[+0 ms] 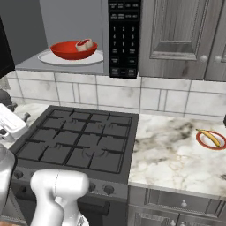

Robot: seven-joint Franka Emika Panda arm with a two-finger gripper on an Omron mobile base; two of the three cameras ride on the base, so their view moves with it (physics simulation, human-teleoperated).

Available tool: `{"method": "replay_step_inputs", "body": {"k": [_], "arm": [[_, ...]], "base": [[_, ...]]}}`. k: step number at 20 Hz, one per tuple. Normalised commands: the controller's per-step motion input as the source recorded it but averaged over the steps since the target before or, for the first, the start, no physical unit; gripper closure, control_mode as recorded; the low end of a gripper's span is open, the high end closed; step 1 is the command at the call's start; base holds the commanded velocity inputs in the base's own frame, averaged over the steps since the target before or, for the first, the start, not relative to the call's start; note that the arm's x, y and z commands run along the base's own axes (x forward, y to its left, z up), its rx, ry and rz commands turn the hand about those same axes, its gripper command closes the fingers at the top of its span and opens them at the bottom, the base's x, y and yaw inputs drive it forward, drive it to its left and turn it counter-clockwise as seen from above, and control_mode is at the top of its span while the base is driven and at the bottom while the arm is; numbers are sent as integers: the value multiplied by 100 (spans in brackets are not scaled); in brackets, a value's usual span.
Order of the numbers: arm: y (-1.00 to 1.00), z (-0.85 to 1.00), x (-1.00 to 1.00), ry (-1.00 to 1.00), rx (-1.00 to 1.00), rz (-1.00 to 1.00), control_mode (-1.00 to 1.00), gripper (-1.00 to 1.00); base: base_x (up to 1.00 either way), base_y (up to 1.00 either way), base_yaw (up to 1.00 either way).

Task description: Remove the banana from the bowl and place it on the small plate. Then place the bowl with only the steak in the microwave, close the door, and press the start button to microwave the steak.

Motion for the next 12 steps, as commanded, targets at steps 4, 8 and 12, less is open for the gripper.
{"method": "replay_step_inputs", "body": {"k": [4, 8, 12], "arm": [[79, 24, -39, -33, -11, 0, -100, -100], [100, 36, -33, -26, -8, 0, -100, -100], [92, 26, -13, -15, -1, 0, -100, -100]], "base": [[0, 0, 0], [0, 0, 0], [0, 0, 0]]}}
